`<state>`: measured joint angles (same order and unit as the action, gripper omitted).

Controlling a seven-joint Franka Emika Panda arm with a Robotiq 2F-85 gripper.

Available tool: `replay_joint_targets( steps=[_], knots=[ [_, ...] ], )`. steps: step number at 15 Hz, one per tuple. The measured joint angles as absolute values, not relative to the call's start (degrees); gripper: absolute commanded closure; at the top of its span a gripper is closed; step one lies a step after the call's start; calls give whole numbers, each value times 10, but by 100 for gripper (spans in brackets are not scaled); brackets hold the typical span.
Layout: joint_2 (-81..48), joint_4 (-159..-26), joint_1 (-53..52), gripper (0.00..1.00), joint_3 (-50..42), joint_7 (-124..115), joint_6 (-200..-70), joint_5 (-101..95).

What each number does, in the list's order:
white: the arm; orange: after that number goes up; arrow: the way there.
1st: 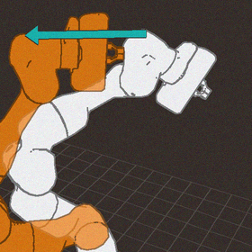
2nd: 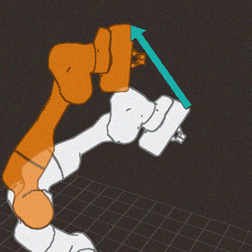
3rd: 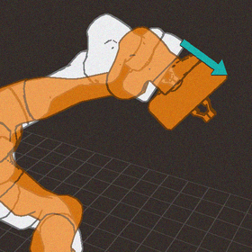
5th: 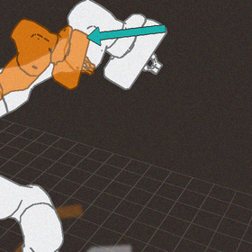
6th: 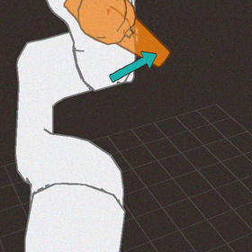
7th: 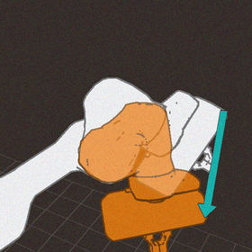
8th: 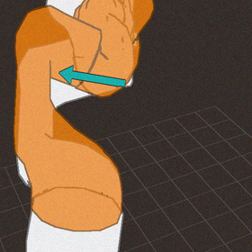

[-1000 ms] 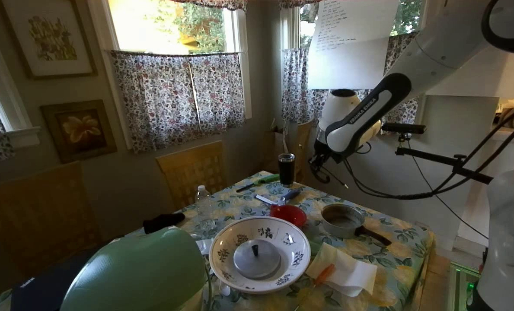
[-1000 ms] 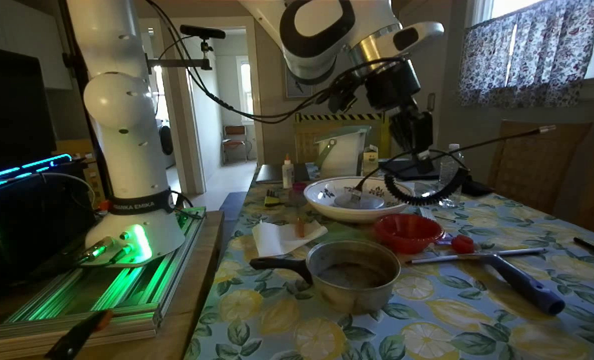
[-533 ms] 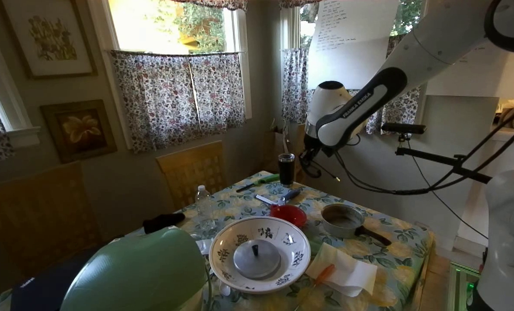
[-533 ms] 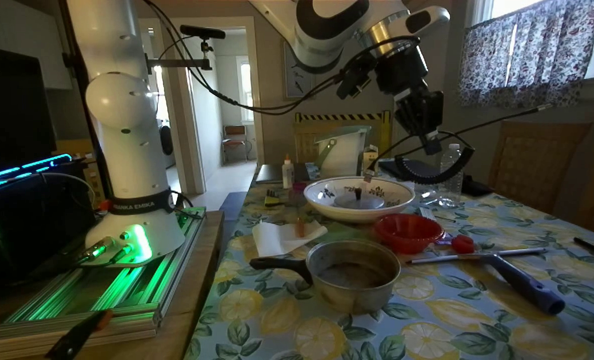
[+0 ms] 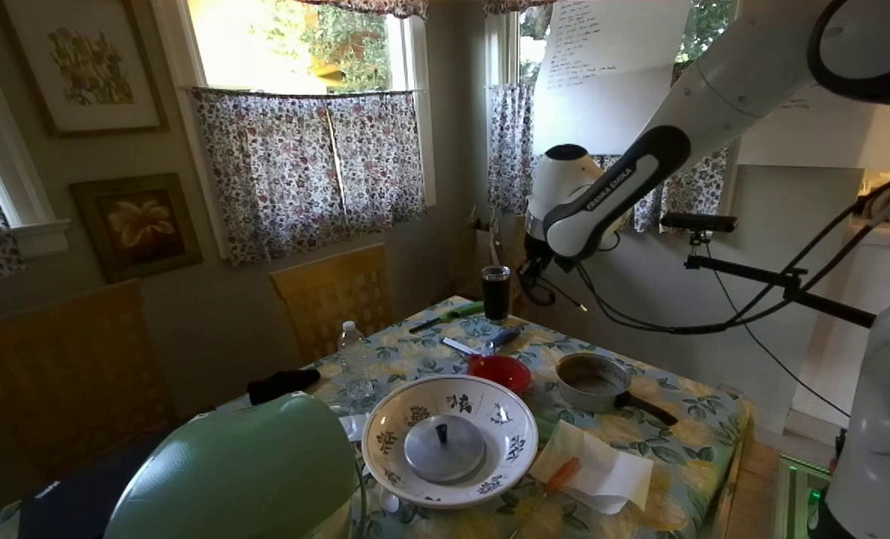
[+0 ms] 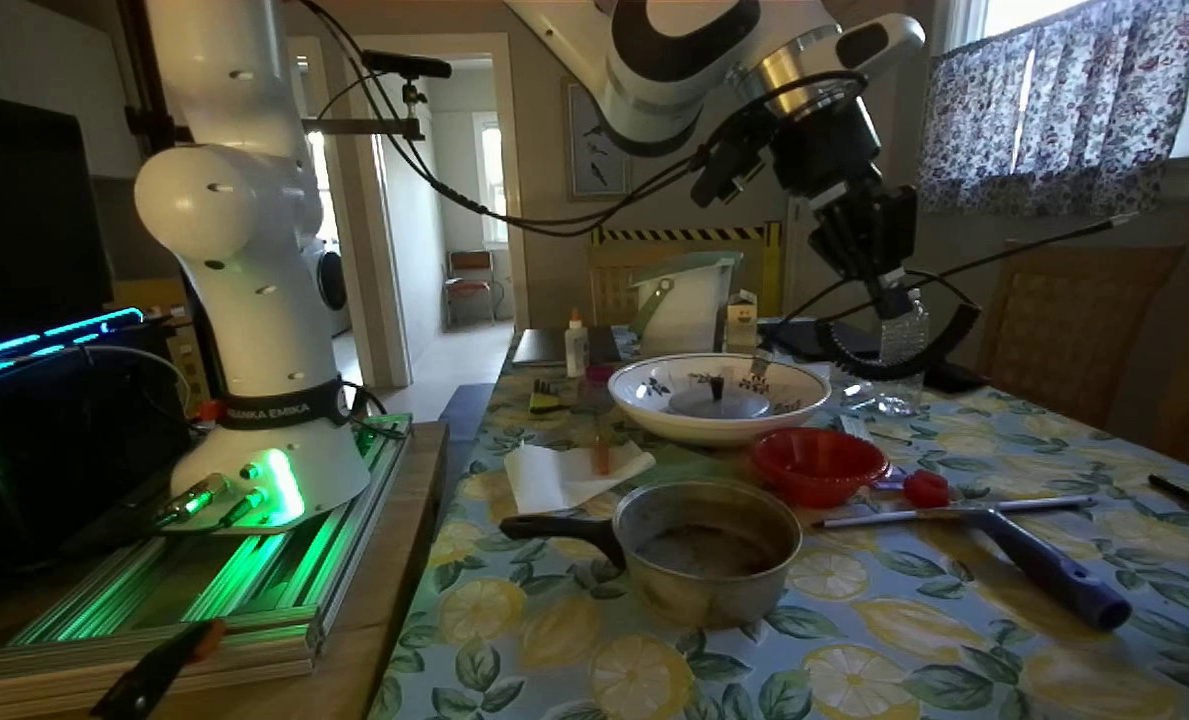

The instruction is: Remove the cable from the pot

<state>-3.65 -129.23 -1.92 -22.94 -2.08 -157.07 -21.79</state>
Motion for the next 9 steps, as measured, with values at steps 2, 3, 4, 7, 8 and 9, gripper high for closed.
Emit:
replay_joint_targets(
  steps=[2,3,4,7,8,9],
  knots=[
    [-84,-1242,11,99,-206,-22,-1570,-233],
    [-109,-1215,18,99,-199,-21,-1570,-235],
    [-136,-1184,22,99,-192,-21,-1569,-236],
    [-206,-1096,22,99,-174,-16,-1567,-236],
    [-226,-1070,21,99,-168,-13,-1565,-236],
    [-245,-1045,19,99,-161,-10,-1565,-236]
  ],
)
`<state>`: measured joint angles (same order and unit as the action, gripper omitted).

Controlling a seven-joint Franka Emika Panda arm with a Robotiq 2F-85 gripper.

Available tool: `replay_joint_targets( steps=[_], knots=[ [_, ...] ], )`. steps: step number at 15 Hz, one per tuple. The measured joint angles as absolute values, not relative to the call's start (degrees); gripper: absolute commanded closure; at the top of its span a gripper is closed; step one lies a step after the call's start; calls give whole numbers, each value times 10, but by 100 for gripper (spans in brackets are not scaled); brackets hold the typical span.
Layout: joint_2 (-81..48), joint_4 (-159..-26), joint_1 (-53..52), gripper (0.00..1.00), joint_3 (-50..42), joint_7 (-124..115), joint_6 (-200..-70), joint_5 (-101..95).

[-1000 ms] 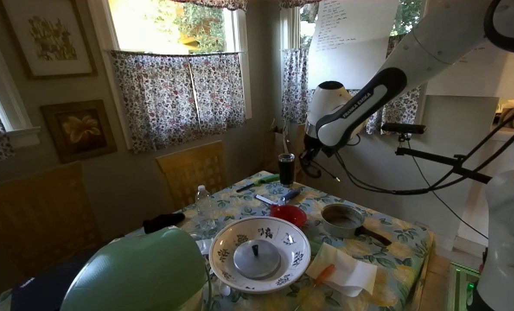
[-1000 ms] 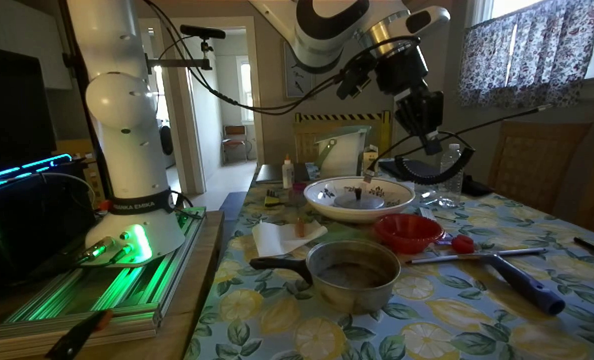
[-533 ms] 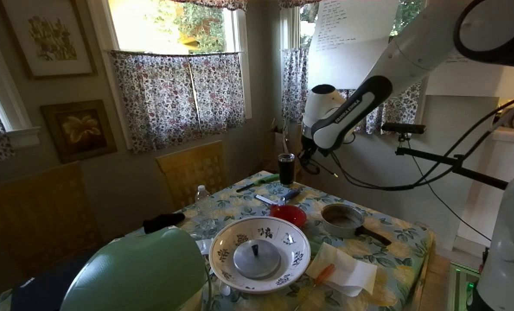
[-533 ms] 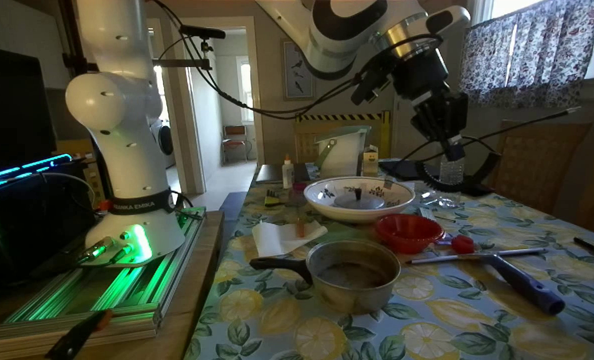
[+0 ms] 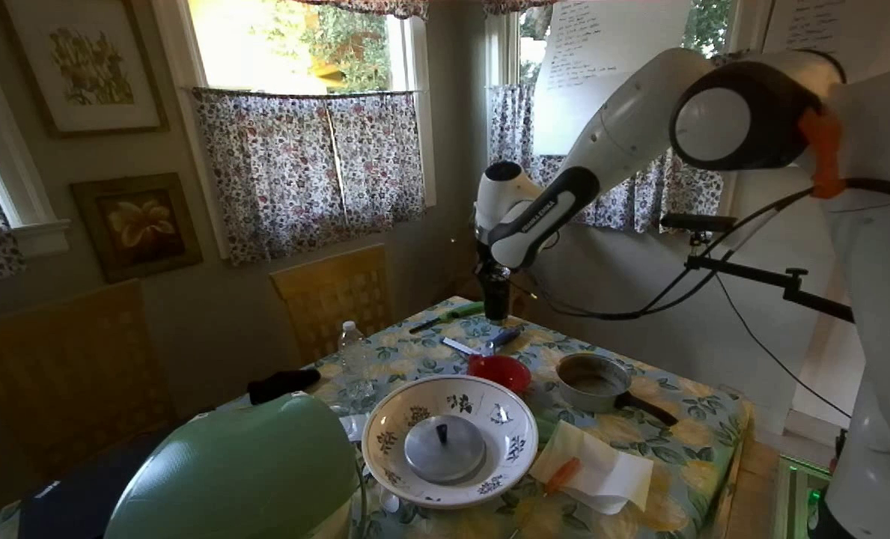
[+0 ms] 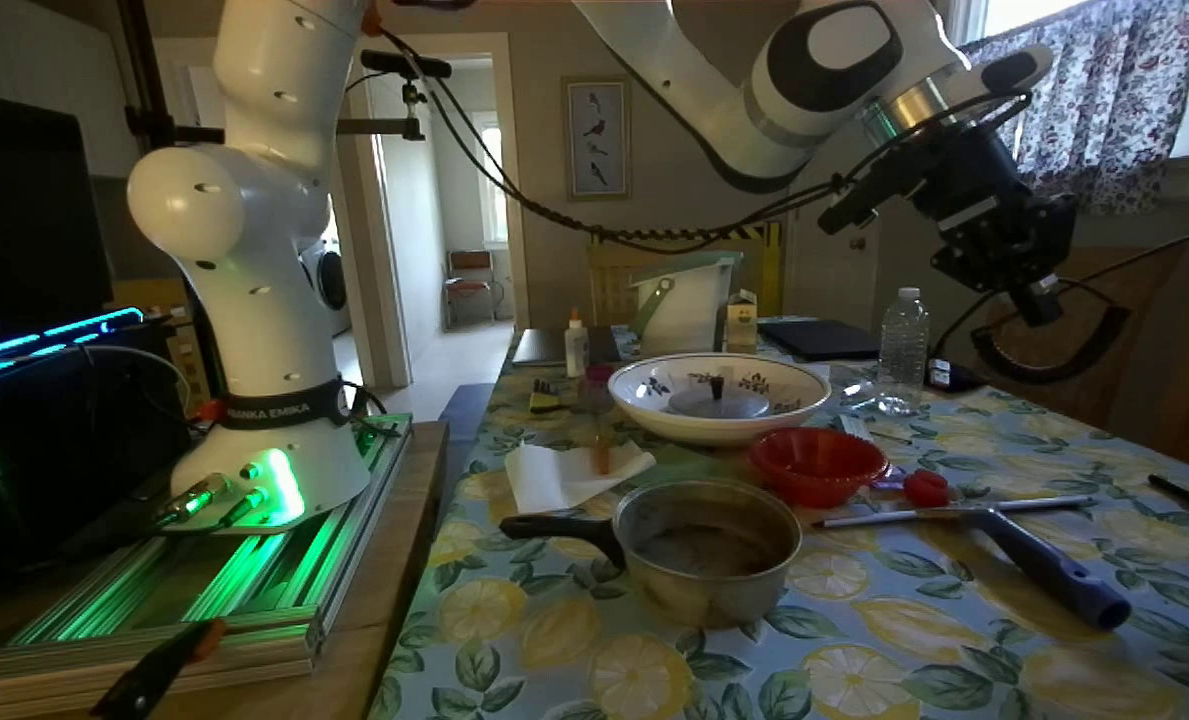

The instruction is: Remove the cable from the pot

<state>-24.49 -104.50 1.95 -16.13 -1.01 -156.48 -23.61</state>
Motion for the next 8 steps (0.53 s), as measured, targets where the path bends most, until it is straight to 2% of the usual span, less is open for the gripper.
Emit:
replay_joint_targets(
  steps=[8],
  knots=[
    [-380,-888,-11,99,-155,9,-1557,-249]
  ],
)
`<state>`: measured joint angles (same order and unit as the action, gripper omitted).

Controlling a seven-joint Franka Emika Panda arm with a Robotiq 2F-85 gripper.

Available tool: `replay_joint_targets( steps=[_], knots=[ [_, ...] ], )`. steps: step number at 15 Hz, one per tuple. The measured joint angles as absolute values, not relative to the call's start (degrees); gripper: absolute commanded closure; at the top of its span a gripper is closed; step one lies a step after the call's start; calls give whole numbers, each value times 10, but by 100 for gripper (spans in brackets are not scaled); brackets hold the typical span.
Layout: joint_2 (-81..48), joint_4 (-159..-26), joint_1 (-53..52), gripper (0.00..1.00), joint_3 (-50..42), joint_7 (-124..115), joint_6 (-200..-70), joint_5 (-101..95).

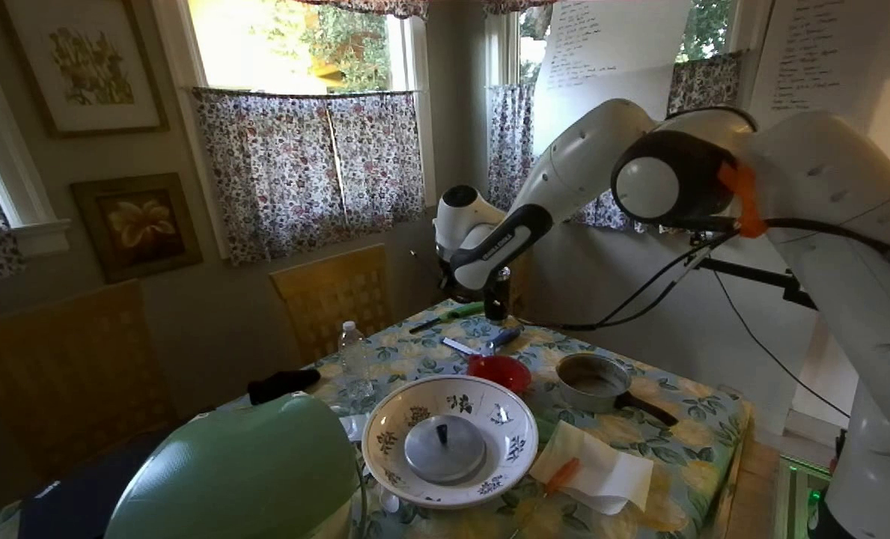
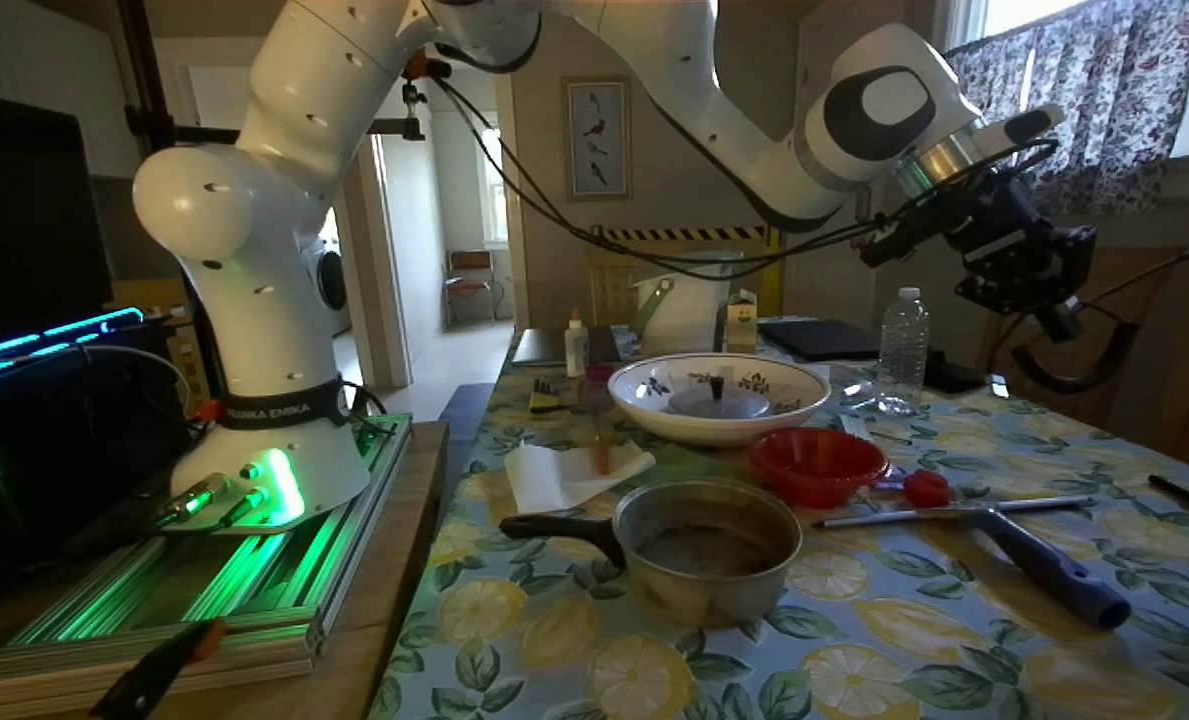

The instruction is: Remove the cable from the pot

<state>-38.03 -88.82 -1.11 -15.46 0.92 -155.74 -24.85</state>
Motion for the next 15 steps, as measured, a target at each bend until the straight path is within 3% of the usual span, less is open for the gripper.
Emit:
replay_joint_targets(
  steps=[9,10,12,15],
  knots=[
    [-474,-797,-8,97,-106,52,-1554,-242],
    [-481,-790,-7,70,-101,56,-1554,-242],
    [-492,-778,-6,64,-94,64,-1552,-240],
    [-502,-764,-5,42,-89,74,-1544,-239]
  ],
)
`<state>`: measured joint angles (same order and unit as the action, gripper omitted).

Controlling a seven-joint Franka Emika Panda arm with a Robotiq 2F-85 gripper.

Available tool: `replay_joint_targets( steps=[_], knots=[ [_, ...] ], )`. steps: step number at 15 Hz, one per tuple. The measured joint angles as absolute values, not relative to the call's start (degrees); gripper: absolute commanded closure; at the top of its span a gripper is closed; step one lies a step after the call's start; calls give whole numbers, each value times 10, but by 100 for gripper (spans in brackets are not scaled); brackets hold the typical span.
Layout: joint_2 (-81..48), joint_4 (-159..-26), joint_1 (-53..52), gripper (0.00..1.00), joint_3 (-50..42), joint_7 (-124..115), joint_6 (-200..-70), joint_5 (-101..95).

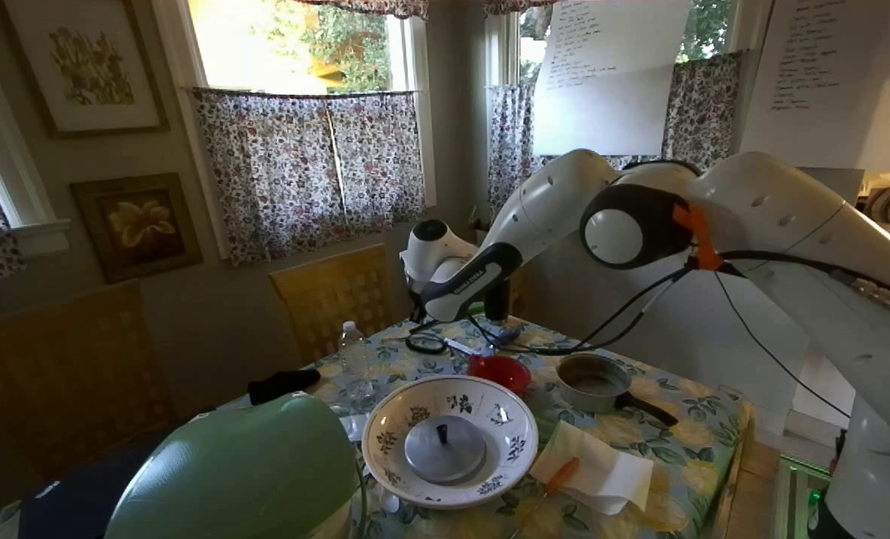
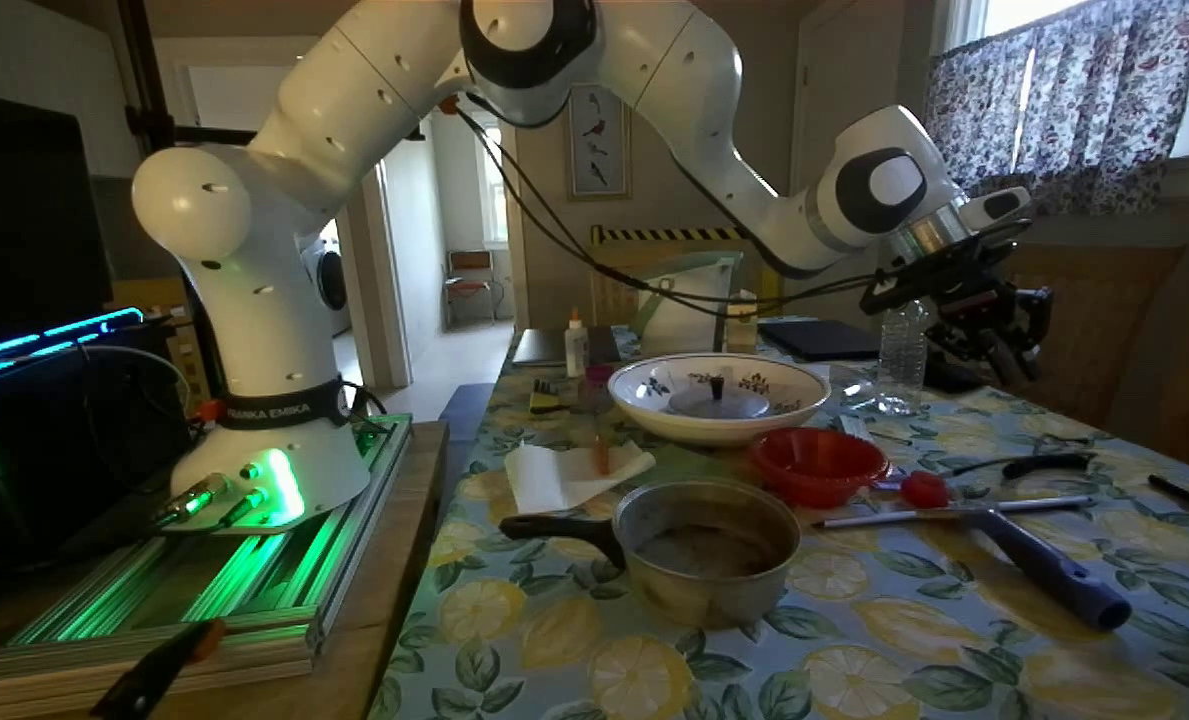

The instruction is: Remove the cable from the pot

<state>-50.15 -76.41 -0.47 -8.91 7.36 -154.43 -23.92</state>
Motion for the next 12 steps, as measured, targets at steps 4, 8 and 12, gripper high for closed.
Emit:
replay_joint_targets(
  steps=[4,8,12],
  knots=[
    [-502,-753,-3,15,-87,81,-1543,-239],
    [-478,-747,-9,0,-88,84,-1479,-239],
    [-415,-748,-9,0,-57,113,-1332,-208]
  ],
)
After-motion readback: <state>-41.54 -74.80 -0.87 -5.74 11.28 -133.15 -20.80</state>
